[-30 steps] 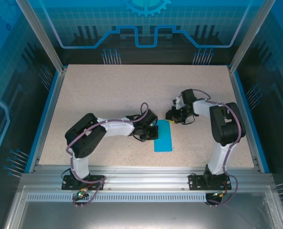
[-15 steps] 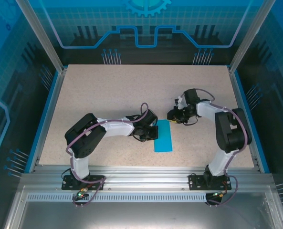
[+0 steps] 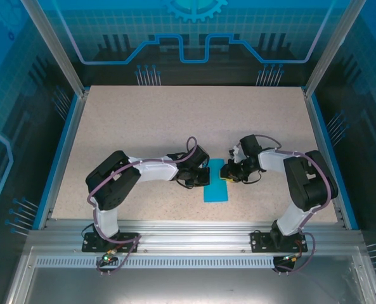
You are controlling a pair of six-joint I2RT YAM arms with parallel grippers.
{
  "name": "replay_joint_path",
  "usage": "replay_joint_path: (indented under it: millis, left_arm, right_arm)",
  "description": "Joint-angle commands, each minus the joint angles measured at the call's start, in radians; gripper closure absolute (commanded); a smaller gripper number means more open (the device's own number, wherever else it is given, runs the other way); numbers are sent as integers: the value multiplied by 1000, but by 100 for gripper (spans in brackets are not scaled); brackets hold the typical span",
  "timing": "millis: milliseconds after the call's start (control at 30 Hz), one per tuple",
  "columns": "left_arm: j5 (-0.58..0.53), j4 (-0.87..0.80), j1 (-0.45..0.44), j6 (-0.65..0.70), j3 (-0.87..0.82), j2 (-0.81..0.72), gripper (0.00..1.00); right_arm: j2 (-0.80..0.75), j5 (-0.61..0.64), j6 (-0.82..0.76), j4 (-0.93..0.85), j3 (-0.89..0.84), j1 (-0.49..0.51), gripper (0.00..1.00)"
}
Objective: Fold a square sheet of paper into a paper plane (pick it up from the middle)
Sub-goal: Fold the square sheet of paper in half at the center of the table.
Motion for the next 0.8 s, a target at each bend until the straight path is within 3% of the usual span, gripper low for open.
replay_joint_path:
  millis: [0, 233, 567, 767]
  left_arm:
    - [-7, -52, -12, 7, -26, -31, 100]
    - [-7, -47, -12, 5, -30, -36, 100]
    - [-6, -43, -15, 6, -25, -32, 100]
    - [-1, -41, -16, 6, -16, -22, 100]
  right_arm:
    - [-30, 29, 8, -15, -35, 12, 80]
    - [-185, 8, 26, -38, -110, 44, 78]
    - [-161, 78, 72, -4, -225, 100, 79]
    - [-301, 44, 76, -52, -237, 126, 77]
